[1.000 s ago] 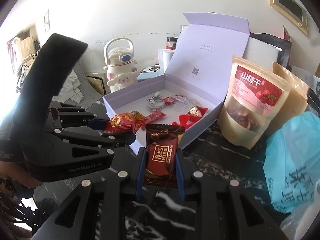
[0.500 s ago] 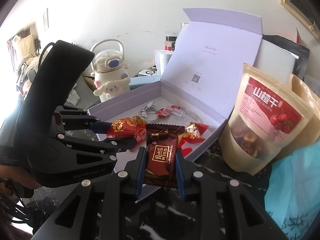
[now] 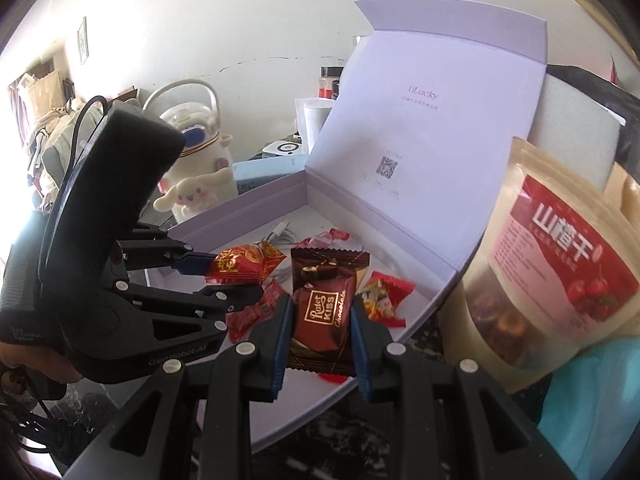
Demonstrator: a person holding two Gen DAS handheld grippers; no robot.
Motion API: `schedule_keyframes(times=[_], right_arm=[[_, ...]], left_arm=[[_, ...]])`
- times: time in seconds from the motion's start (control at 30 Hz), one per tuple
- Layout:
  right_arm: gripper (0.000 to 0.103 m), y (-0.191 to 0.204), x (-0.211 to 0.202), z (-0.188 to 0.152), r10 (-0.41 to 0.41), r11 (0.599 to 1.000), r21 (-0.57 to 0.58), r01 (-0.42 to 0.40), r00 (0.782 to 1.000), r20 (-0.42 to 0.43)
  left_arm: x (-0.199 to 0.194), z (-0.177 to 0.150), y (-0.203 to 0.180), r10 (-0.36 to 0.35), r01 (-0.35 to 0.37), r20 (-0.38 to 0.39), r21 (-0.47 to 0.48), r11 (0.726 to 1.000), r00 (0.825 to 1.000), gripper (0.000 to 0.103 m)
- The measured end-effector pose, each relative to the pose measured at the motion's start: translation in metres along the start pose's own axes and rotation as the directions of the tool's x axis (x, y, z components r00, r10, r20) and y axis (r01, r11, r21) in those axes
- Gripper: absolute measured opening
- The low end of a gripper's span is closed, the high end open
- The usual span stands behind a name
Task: Organize objects
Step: 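Carry the red-gold candy and brown chocolate over the open white box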
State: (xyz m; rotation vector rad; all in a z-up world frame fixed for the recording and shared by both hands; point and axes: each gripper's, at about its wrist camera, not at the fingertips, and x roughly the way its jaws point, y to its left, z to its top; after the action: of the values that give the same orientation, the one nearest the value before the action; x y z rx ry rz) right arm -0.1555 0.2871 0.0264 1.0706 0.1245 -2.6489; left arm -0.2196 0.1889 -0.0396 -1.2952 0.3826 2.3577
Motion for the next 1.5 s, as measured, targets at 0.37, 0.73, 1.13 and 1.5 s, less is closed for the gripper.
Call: schedule_keyframes(times=[0.37, 0.73, 1.13, 1.5], right_arm=[[0.027, -0.005, 0.030, 0.016, 0.006, 1.000, -0.014, -0.006, 1.000, -0.019], [0.027, -0.012, 0.051, 0.020, -0.017, 1.000, -0.023, 0.016, 0.999, -0.043], [0.027, -0.016, 0.061, 0.011, -0.016, 1.000, -0.017, 0.015, 0.997, -0.076], [0.027, -0.013, 0.061, 0.004, 0.004, 1.000, -0.017, -0.005, 0.995, -0.100]], left_arm=[[0.019, 0.021, 0.017, 0.034, -0.034, -0.008, -0.007, 0.999, 0.999, 0.028], [0.038, 0.036, 0.014, 0.052, -0.051, -0.028, 0.034, 0.998, 0.998, 0.028], [0.049, 0.035, 0.005, 0.066, -0.061, -0.053, 0.082, 0.995, 0.996, 0.029], [0.047, 0.026, -0.008, 0.070, -0.059, -0.090, 0.123, 0.991, 0.993, 0.029]])
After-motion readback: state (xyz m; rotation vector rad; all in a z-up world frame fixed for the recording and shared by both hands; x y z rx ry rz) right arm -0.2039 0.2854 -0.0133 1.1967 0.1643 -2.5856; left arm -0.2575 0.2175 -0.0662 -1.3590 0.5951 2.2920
